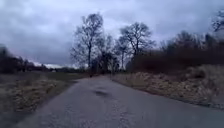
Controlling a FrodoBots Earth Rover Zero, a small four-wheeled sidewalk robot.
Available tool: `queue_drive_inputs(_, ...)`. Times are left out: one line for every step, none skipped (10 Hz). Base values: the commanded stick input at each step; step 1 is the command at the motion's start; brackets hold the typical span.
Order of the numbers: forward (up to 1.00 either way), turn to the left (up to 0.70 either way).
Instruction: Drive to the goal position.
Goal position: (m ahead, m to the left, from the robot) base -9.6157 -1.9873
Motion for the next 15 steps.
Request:
queue_drive_inputs(0.0,-0.5)
queue_drive_inputs(0.0,-0.5)
queue_drive_inputs(0.0,-0.5)
queue_drive_inputs(0.0,-0.5)
queue_drive_inputs(0.0,-0.5)
queue_drive_inputs(0.0,-0.5)
queue_drive_inputs(0.0,-0.5)
queue_drive_inputs(0.0,-0.5)
queue_drive_inputs(0.0,-0.5)
queue_drive_inputs(0.0,-0.5)
queue_drive_inputs(0.0,-0.5)
queue_drive_inputs(0.0,-0.5)
queue_drive_inputs(0.0,-0.5)
queue_drive_inputs(0.0,-0.5)
queue_drive_inputs(0.0,-0.5)
